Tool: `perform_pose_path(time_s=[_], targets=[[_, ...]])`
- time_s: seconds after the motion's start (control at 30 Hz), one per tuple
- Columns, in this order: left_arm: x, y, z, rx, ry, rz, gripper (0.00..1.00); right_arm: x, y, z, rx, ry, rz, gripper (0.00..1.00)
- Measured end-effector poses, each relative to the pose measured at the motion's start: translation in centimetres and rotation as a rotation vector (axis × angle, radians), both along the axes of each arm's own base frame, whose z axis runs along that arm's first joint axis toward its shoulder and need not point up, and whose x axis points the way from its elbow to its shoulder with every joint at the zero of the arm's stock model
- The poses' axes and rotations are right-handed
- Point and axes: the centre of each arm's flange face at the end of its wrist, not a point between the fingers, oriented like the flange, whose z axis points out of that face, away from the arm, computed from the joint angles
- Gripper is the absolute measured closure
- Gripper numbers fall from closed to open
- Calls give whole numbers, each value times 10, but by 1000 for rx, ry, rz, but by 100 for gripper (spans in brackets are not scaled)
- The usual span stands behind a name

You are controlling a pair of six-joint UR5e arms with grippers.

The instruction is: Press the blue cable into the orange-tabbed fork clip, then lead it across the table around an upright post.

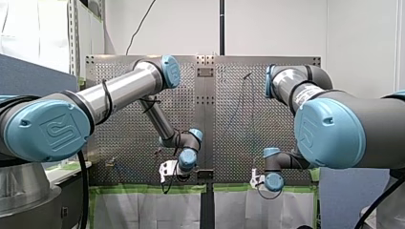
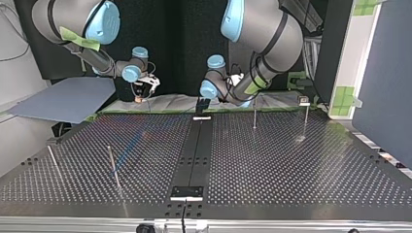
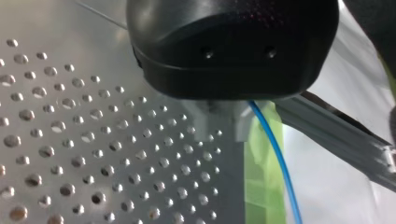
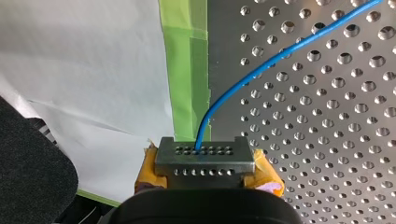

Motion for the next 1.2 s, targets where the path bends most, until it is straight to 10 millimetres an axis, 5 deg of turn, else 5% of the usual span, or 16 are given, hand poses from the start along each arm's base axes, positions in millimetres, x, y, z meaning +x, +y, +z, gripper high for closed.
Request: perform_pose_path(time_s=[0.3, 0.67, 1.2], targets=[[-11, 5, 2, 29, 36, 59, 100, 1, 1, 0, 2, 0, 1, 100], [-32, -16, 6, 47, 15, 73, 100, -5, -2, 0, 1, -4, -9, 100], [-42, -25, 51, -10, -68, 81, 100, -7, -4, 1, -3, -7, -14, 100]])
